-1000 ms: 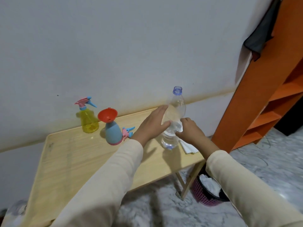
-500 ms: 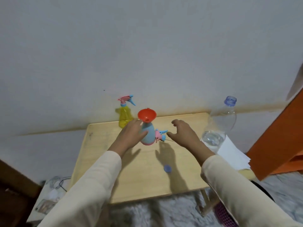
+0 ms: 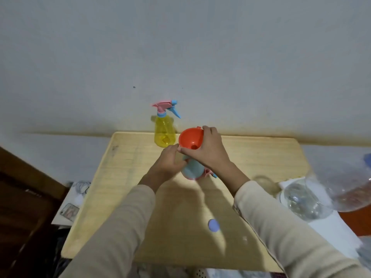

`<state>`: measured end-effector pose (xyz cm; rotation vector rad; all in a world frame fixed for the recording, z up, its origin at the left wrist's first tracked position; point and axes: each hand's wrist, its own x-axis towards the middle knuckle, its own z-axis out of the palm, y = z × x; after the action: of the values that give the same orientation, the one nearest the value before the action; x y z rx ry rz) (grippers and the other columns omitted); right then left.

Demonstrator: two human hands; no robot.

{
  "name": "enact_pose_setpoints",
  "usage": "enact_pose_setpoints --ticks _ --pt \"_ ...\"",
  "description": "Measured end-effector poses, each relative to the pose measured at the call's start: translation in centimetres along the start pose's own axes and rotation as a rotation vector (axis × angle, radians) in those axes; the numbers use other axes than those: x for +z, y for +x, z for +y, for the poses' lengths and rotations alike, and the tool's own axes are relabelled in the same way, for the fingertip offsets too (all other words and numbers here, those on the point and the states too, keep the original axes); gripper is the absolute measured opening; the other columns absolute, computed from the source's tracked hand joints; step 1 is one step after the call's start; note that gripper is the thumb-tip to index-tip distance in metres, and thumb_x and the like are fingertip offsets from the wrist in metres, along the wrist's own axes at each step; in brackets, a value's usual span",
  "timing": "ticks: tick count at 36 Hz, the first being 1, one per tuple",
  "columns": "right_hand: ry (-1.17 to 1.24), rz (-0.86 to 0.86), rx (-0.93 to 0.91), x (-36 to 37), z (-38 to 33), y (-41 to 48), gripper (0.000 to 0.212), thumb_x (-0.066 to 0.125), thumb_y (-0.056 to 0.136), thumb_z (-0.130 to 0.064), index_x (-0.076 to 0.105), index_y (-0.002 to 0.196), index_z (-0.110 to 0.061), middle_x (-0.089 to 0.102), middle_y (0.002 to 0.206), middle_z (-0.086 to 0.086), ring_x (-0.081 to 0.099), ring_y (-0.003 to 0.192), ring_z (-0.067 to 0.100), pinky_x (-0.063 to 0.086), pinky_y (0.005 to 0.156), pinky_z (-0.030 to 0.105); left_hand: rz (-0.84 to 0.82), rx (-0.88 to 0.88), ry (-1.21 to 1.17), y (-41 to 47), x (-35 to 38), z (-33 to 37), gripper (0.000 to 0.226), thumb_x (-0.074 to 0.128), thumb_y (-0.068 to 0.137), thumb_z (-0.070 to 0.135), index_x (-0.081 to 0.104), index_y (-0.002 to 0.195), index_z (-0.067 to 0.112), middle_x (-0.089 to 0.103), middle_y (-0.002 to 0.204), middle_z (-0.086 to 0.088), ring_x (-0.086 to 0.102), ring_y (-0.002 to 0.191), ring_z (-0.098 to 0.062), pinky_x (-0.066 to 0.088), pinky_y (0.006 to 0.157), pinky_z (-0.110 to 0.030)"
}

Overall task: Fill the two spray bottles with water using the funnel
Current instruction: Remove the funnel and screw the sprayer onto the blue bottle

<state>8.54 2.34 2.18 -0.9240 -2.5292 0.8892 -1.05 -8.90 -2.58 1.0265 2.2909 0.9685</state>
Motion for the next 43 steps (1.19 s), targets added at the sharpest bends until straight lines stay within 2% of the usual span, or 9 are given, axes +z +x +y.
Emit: enact_pose_setpoints --ticks 4,5,6,7,8,11,17,29,43 --pt "0.165 -0.044 -0.025 0.3 0.5 0.3 0.089 0.08 0.064 -0.048 0.037 0.133 -0.013 0.044 0.125 0.004 0.046 0.115 0.018 0.037 0.087 0.023 -0.031 0.0 -0.203 0.6 2.0 0.3 0.037 0.059 0.063 0.006 0.049 0.098 0.015 0.049 0.084 0.012 0.057 0.074 0.014 0.038 0.069 0.001" --pt "0.179 -0.055 -0.042 0.2 0.5 0.4 0.087 0.081 0.064 -0.047 0.038 0.132 -0.014 0.044 0.125 0.003 0.046 0.114 0.017 0.036 0.086 0.021 -0.063 0.012 -0.267 0.2 1.5 0.7 0.06 0.076 0.067 0.052 0.047 0.102 0.013 0.051 0.087 0.009 0.058 0.077 0.013 0.041 0.072 -0.001" --pt "0.189 -0.067 -0.056 0.1 0.6 0.6 0.087 0.081 0.064 -0.046 0.039 0.132 -0.015 0.045 0.125 0.002 0.046 0.113 0.015 0.035 0.085 0.021 0.027 0.049 -0.199 1.3 2.4 -1.0 0.125 -0.004 0.005 0.064 0.046 0.106 0.011 0.055 0.091 0.002 0.06 0.082 0.008 0.046 0.077 -0.009" --pt "0.194 -0.078 -0.067 -0.2 0.7 0.8 0.086 0.081 0.064 -0.046 0.039 0.132 -0.016 0.045 0.125 0.001 0.045 0.112 0.013 0.034 0.085 0.02 -0.081 -0.036 -0.261 0.8 2.1 -0.4 0.057 0.04 0.057 -0.013 0.046 0.108 0.011 0.057 0.098 -0.005 0.06 0.091 -0.001 0.05 0.083 -0.02" --pt "0.201 -0.088 -0.073 -0.5 0.8 1.0 0.084 0.081 0.064 -0.045 0.04 0.132 -0.017 0.046 0.125 0.0 0.044 0.11 0.01 0.034 0.085 0.02 -0.043 -0.017 -0.232 1.2 2.4 -0.7 0.055 0.074 0.068 0.037 0.047 0.11 0.013 0.058 0.106 -0.008 0.06 0.098 -0.012 0.05 0.087 -0.027" --pt "0.245 -0.084 -0.069 -1.7 0.9 1.6 0.085 0.082 0.064 -0.043 0.039 0.132 -0.017 0.046 0.121 -0.003 0.041 0.104 0.006 0.034 0.084 0.02 -0.044 0.003 -0.199 1.7 2.4 -1.2 0.046 0.075 0.076 0.022 0.054 0.113 0.008 0.057 0.101 0.001 0.057 0.097 -0.007 0.045 0.082 -0.013" --pt "0.41 0.11 0.088 -4.5 2.3 2.5 0.083 0.086 0.061 -0.036 0.04 0.126 -0.015 0.048 0.119 -0.002 0.052 0.102 0.013 0.041 0.08 0.021 -0.017 0.029 -0.287 1.6 3.2 -1.6 0.078 0.065 0.062 0.057 0.055 0.125 0.012 0.057 0.119 -0.004 0.055 0.111 -0.011 0.043 0.091 -0.01" --pt "0.214 0.107 0.455 -2.1 13.8 -1.3 0.094 0.088 0.061 -0.023 0.034 0.136 -0.004 0.038 0.134 0.015 0.045 0.12 0.029 0.035 0.087 0.026 0.093 0.055 -0.329 1.3 4.7 -2.6 0.062 0.067 0.076 0.041 0.051 0.131 0.017 0.055 0.125 0.004 0.052 0.113 -0.006 0.04 0.091 -0.008" --pt "-0.041 0.009 0.42 -1.7 14.8 -1.6 0.1 0.087 0.061 -0.034 0.03 0.137 -0.001 0.034 0.141 0.014 0.028 0.134 0.03 0.029 0.107 0.036 0.089 0.068 -0.352 1.6 4.6 -2.8 0.052 0.072 0.083 0.027 0.051 0.131 0.02 0.053 0.124 0.004 0.052 0.112 -0.004 0.041 0.089 -0.01"
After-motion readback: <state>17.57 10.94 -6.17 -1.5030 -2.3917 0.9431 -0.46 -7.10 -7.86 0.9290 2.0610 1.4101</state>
